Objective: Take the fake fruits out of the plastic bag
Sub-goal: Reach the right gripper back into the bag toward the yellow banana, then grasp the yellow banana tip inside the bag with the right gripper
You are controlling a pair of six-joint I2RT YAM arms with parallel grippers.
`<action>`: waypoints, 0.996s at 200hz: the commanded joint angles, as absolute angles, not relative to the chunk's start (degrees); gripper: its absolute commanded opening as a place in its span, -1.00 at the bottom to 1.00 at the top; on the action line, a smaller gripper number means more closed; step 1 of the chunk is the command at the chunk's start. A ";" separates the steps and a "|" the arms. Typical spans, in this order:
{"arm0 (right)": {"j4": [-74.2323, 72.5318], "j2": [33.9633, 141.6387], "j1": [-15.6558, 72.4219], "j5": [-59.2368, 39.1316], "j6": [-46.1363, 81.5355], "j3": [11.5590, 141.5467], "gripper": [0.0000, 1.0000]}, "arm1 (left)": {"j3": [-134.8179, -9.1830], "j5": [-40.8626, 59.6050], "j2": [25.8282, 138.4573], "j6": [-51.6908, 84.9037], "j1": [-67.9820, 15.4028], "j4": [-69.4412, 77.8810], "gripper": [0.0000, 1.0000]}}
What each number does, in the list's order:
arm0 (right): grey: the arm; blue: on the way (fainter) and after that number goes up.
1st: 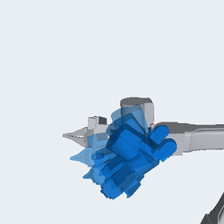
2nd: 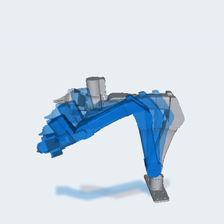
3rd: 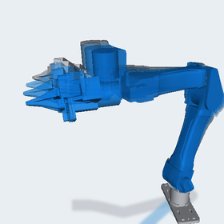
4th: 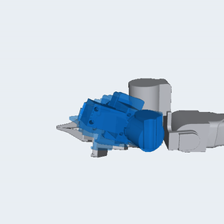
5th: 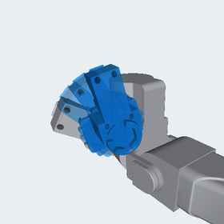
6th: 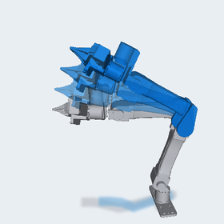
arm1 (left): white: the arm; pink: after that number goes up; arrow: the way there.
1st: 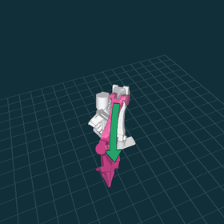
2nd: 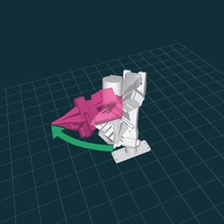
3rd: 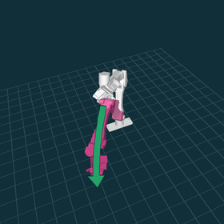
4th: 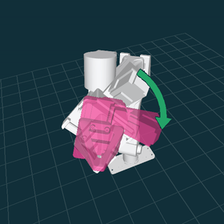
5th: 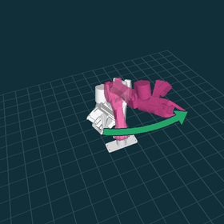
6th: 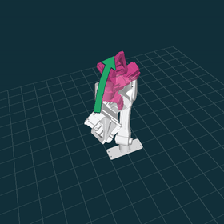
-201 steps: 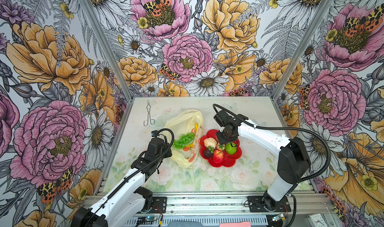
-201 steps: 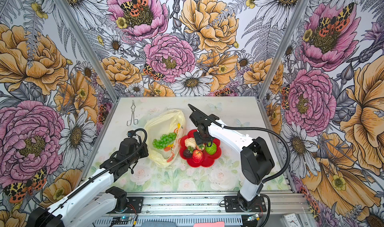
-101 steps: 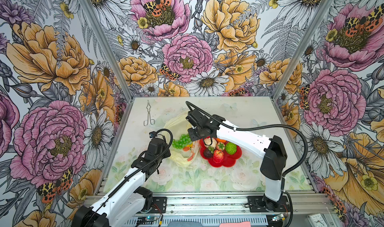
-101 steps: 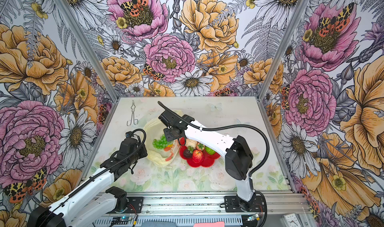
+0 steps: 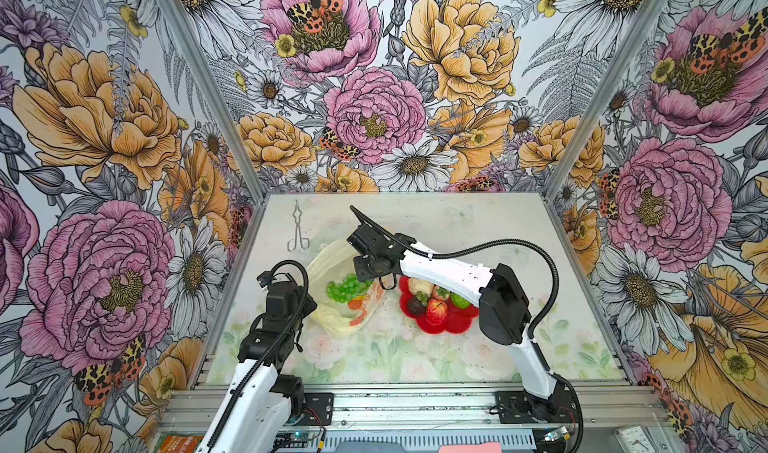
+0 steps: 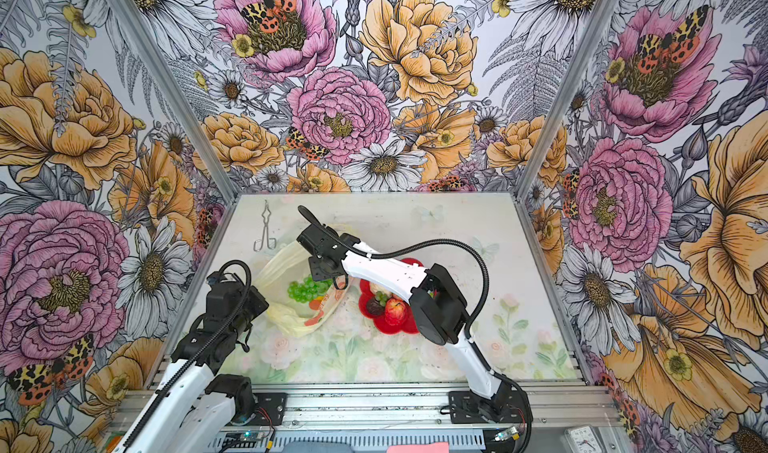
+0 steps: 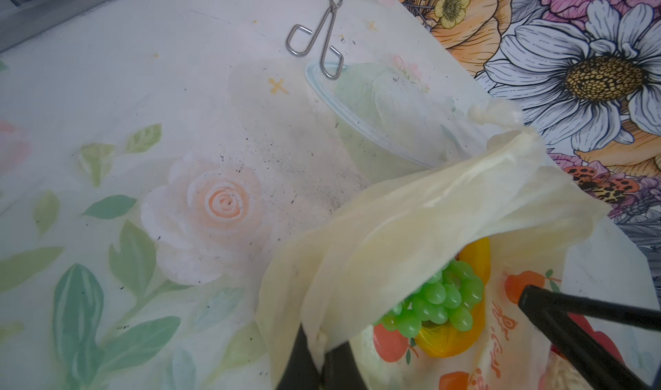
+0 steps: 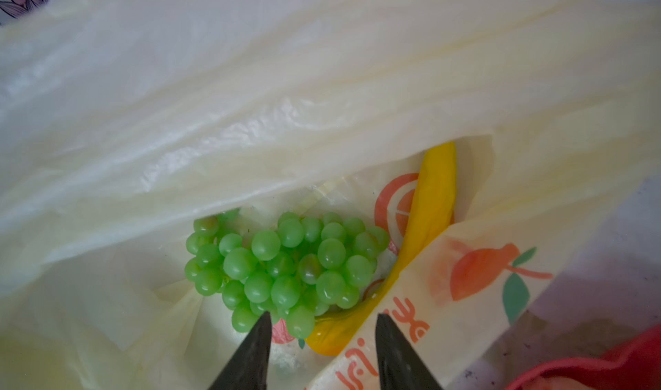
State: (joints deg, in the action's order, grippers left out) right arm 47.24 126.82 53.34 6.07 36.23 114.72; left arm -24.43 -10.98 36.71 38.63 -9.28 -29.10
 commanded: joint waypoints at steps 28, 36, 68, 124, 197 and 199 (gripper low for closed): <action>46.16 130.17 51.40 9.41 37.22 115.99 -0.05 | -25.04 -9.68 43.72 35.19 -21.57 -25.36 -1.00; 46.14 130.17 50.84 10.36 37.50 115.25 -0.05 | -25.21 -9.63 44.68 34.52 -22.89 -24.45 -1.00; 46.14 130.91 49.01 11.27 37.44 113.82 -0.06 | -24.88 -9.24 46.88 33.18 -24.44 -22.12 -1.00; 46.14 134.35 47.81 9.98 36.14 116.43 -0.06 | -24.00 -8.52 47.46 31.90 -24.68 -20.70 -1.00; 46.26 133.43 50.62 14.48 33.73 120.11 -0.08 | -24.17 -8.70 48.34 31.53 -24.62 -20.13 -1.00; 46.24 133.42 50.62 14.52 33.68 120.14 -0.08 | -24.17 -8.66 48.34 31.55 -24.68 -20.13 -1.00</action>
State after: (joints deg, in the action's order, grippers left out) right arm 46.76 134.65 49.87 11.40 34.85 118.56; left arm -24.40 -9.61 48.03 32.80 -24.27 -21.93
